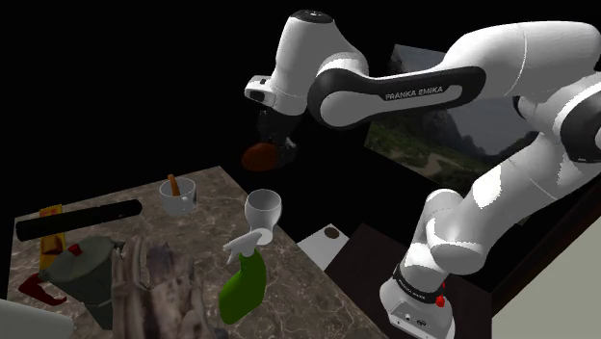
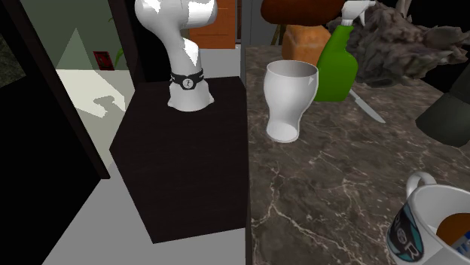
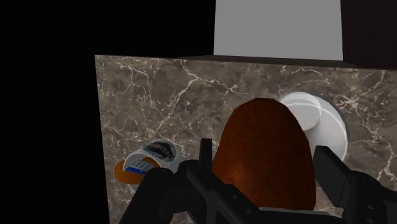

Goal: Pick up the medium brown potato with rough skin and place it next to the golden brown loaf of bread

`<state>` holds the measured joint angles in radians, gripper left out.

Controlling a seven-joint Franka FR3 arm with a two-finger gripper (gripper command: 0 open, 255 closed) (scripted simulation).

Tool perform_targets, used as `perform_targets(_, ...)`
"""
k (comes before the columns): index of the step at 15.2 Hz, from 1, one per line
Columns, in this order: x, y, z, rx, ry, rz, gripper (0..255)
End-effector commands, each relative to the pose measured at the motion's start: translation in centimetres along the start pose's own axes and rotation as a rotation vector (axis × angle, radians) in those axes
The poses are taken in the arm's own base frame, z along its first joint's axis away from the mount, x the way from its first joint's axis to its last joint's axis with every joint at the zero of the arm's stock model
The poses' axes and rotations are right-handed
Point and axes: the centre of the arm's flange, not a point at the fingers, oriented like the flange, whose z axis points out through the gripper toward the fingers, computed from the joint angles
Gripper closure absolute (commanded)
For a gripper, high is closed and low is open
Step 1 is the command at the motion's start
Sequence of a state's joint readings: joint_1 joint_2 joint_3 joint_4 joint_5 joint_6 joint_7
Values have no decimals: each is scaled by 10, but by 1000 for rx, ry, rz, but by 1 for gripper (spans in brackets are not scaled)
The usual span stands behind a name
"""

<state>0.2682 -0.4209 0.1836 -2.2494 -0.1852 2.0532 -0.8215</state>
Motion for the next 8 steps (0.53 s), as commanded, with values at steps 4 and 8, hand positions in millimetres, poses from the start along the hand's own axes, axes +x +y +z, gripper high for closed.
perform_targets(4,-2,-63,-21,0,-1,1,255)
perform_targets(8,-2,-113,-37,0,-1,1,255)
